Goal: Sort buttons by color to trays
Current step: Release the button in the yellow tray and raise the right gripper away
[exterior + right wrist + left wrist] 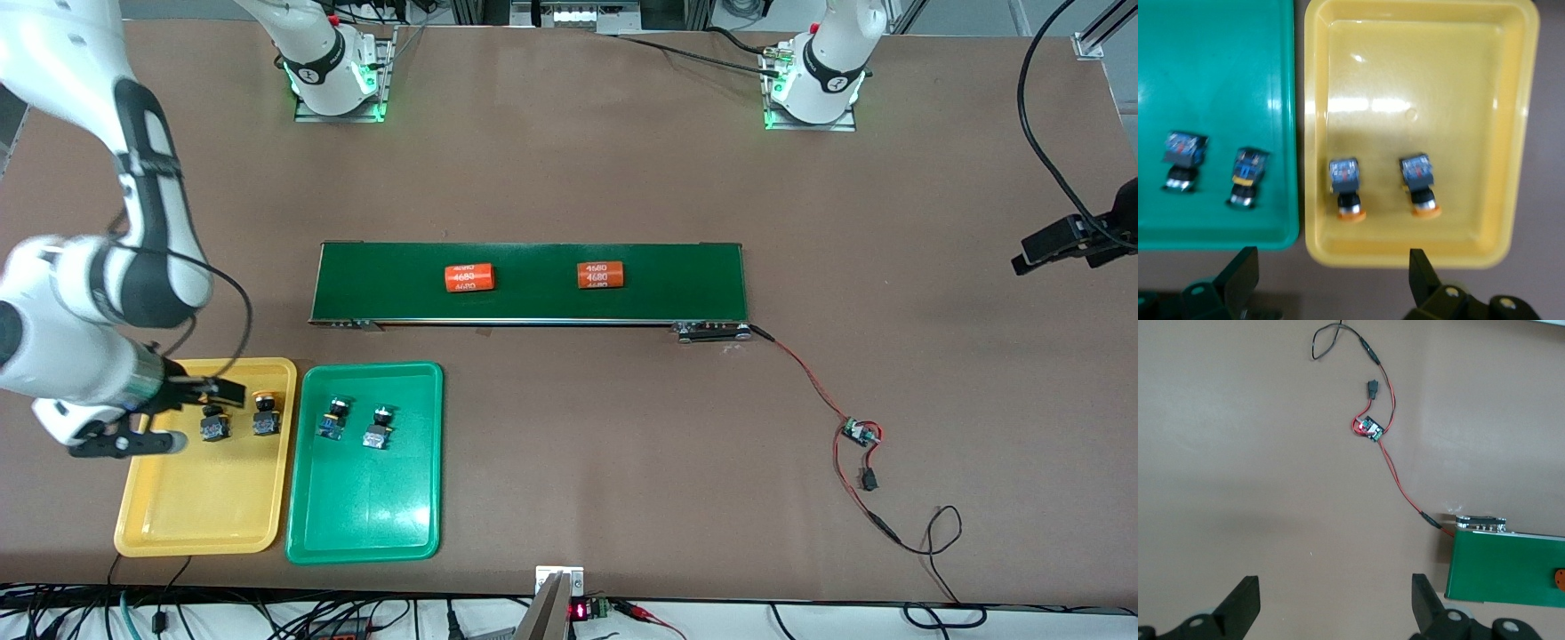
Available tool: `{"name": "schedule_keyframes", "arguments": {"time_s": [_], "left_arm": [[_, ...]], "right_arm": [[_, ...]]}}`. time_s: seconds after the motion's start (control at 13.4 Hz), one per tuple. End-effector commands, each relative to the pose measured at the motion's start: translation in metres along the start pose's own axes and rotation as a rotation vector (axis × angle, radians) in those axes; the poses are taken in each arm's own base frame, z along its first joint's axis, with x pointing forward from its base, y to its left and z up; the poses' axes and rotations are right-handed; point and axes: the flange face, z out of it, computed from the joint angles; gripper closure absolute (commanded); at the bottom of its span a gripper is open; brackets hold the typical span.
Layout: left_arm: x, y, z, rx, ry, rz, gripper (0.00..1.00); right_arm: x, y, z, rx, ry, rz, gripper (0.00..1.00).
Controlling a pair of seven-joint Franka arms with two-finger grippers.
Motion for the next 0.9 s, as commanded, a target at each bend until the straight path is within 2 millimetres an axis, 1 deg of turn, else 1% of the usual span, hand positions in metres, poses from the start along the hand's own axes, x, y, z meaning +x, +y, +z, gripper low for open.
{"name": "schedule_keyframes", "arguments": {"time_s": [0.0, 0.07, 0.15, 0.22, 0.37, 0.45, 0.52, 0.6, 0.75, 0.82], "left_arm": [[-0.014, 0.005, -0.001, -0.002, 0.002, 0.03, 0.0], [-0.013, 0.01, -0.004, -0.001, 0.017, 0.041, 0.0], [-0.014, 0.022, -0.003, 0.002, 0.016, 0.063, 0.0], [-0.014, 0.022, -0.003, 0.002, 0.016, 0.057, 0.0], [-0.014, 0.012, -0.003, 0.001, 0.015, 0.037, 0.0], [-0.013, 0.008, -0.002, 0.003, 0.014, 0.029, 0.0], [-0.013, 0.008, -0.004, 0.003, 0.017, 0.029, 0.0], [-0.014, 0.01, -0.005, 0.001, 0.019, 0.033, 0.0], [-0.015, 0.011, -0.006, 0.001, 0.016, 0.034, 0.0], [-0.015, 0.01, -0.006, 0.001, 0.016, 0.033, 0.0]], "right_arm": [[-0.038, 0.01, -0.082, 0.008, -0.052, -0.027, 0.0], [-0.054, 0.012, -0.109, 0.008, -0.069, -0.024, 0.0], [-0.084, 0.025, -0.144, 0.019, -0.11, 0.001, 0.0], [-0.106, 0.025, -0.163, 0.024, -0.149, 0.006, 0.0], [-0.146, 0.027, -0.19, 0.027, -0.149, 0.012, 0.0], [-0.164, 0.026, -0.195, 0.023, -0.151, 0.009, 0.0], [-0.178, 0.024, -0.197, 0.022, -0.152, 0.006, 0.0], [-0.184, 0.023, -0.196, 0.022, -0.151, 0.004, 0.0], [-0.18, 0.014, -0.189, 0.012, -0.165, -0.01, 0.0], [-0.177, 0.014, -0.183, 0.014, -0.174, -0.009, 0.0]]}}
